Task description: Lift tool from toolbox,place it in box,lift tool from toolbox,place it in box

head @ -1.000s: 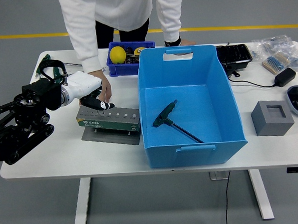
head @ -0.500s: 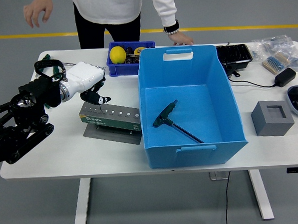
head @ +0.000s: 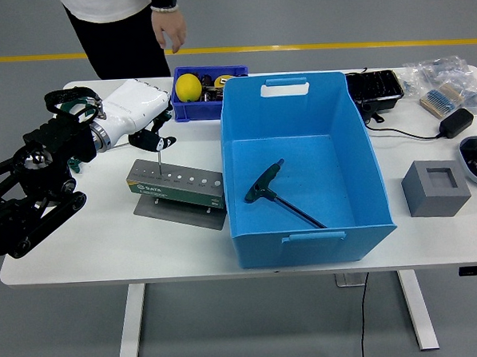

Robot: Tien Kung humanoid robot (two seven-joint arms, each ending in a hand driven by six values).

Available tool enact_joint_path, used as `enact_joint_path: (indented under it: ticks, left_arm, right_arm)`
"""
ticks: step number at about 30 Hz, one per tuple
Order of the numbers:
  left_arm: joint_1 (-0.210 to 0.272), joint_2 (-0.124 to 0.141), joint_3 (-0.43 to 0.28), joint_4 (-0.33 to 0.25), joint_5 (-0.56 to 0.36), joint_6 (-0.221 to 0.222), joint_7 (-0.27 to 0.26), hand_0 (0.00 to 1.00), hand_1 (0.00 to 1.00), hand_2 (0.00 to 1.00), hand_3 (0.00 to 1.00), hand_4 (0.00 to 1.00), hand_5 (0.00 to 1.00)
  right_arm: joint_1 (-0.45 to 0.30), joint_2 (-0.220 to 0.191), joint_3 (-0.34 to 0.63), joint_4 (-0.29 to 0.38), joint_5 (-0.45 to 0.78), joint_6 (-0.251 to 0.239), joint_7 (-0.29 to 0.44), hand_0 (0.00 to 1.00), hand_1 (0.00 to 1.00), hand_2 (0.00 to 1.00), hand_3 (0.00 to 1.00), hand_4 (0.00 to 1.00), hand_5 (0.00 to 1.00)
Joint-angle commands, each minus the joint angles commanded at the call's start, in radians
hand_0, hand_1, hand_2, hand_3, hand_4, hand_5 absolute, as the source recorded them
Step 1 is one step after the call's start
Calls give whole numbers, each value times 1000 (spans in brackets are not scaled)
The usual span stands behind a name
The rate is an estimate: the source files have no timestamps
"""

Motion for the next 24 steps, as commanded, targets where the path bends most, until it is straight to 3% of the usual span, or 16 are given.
enact_joint_path:
  ticks: [15, 24]
  left_arm:
    - [14, 11, -94, -129, -37, 44, -27, 122, 2, 27, 43, 742, 349]
    - [22, -7, -171, -228, -131, 97, -36, 128, 2, 31, 42, 736, 354]
  right_arm:
    - [-4, 2, 4, 0, -5, -1, -2, 698, 670, 731, 559, 794, 690]
    - [-7, 2, 7, 0, -10, -1, -3, 699, 670, 732, 560, 795, 690]
